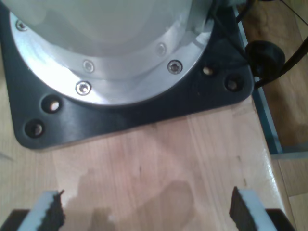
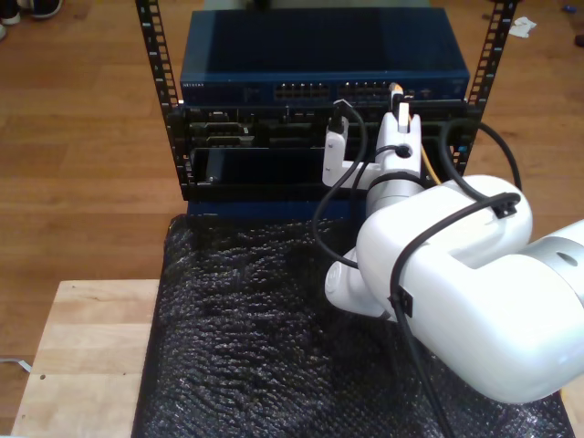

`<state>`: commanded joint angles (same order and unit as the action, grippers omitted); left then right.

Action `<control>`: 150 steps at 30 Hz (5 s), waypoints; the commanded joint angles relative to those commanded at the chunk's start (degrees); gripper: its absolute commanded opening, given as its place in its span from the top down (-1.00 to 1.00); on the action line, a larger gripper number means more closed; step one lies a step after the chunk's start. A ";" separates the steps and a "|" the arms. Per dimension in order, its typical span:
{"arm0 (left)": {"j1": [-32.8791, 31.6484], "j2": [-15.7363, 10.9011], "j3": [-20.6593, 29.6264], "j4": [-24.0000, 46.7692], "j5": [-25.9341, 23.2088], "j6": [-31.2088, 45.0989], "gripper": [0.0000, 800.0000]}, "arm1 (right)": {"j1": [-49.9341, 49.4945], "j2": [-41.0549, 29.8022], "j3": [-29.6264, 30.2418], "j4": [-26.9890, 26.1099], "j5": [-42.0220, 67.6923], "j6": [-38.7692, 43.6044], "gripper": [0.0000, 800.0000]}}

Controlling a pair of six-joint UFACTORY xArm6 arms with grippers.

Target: Grab the cable and plug it in

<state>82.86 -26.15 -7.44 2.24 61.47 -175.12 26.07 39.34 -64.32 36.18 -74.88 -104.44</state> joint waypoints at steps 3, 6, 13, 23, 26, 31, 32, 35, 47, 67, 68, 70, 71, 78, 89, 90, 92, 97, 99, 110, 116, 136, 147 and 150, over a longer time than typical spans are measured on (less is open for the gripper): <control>0.00 0.00 0.00 0.00 0.00 0.00 -1.00 | -0.09 0.18 0.00 0.09 0.00 0.09 1.00; 0.09 0.00 -0.09 0.00 0.00 0.00 -1.00 | 0.00 0.26 -0.09 0.18 0.00 0.09 1.00; 0.00 0.00 0.00 0.00 0.00 0.00 -1.00 | -0.09 0.53 -0.18 0.62 0.09 0.18 1.00; 0.00 0.00 0.00 0.00 0.00 0.00 -1.00 | 0.00 0.62 -1.05 0.70 0.00 0.44 1.00; 0.00 0.00 0.00 0.00 0.00 0.00 -1.00 | 0.00 1.05 -1.85 0.70 0.00 0.44 1.00; 0.00 0.00 0.00 0.00 0.00 0.00 -1.00 | 0.09 1.41 -2.55 0.70 0.00 0.44 1.00; 0.00 0.00 0.00 0.00 0.00 0.00 -1.00 | 0.18 1.49 -2.73 0.70 0.00 0.44 1.00; 0.00 0.00 0.00 0.00 0.00 0.00 -1.00 | 0.18 1.58 -3.08 0.70 0.09 0.44 1.00; 0.00 0.00 0.00 0.00 0.00 0.00 -1.00 | 0.18 2.11 -3.16 0.79 0.18 0.35 1.00; 0.00 0.00 0.00 0.00 0.00 0.00 -1.00 | 0.18 2.90 -3.69 0.70 0.18 0.44 1.00; 0.00 0.00 -0.09 0.00 0.00 0.00 -1.00 | 0.18 2.90 -3.69 0.70 0.18 0.44 1.00; 0.00 0.00 -0.09 0.00 0.00 0.00 -1.00 | 0.26 2.90 -3.69 0.70 0.18 0.44 1.00; 0.00 0.00 0.00 0.00 0.00 0.00 -1.00 | 0.18 2.90 -3.69 0.70 0.18 0.44 1.00; 0.00 0.00 -0.09 0.00 0.00 0.00 -1.00 | 0.18 2.99 -4.22 0.70 0.18 0.44 1.00; 0.00 0.00 0.00 0.00 0.00 0.00 -1.00 | 0.18 4.04 -5.71 0.62 0.35 0.35 1.00; 0.00 0.00 0.00 0.00 0.00 0.00 -1.00 | 0.09 4.04 -5.63 0.62 0.35 0.35 1.00; 0.00 0.00 0.00 0.00 0.00 0.00 -1.00 | 0.09 4.04 -5.45 0.62 0.35 0.35 1.00; 0.09 0.00 0.00 0.00 0.00 0.00 -1.00 | 0.00 4.13 -5.36 0.70 0.35 0.44 1.00; 0.00 0.00 0.00 0.00 0.00 0.00 -1.00 | 0.00 4.13 -5.45 0.70 0.35 0.44 1.00; 0.00 0.00 0.00 0.00 0.00 0.00 -1.00 | -0.09 3.96 -5.80 0.70 0.44 0.35 1.00; 0.00 0.00 0.00 0.00 0.00 0.00 -1.00 | -0.09 3.96 -5.54 0.44 0.70 0.35 1.00; 0.00 0.00 0.00 0.00 0.00 0.00 -1.00 | -0.18 4.66 -7.74 0.35 2.90 0.35 1.00; 0.00 0.00 0.00 0.00 0.00 0.00 -1.00 | -0.35 5.01 -7.82 0.35 2.73 0.44 0.94; 0.00 0.00 0.00 0.00 0.00 0.00 -1.00 | -0.53 5.01 -7.38 0.18 2.81 0.79 0.57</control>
<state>82.86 -26.15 -7.44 2.24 61.47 -175.12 25.54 44.35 -71.70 36.35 -72.07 -103.65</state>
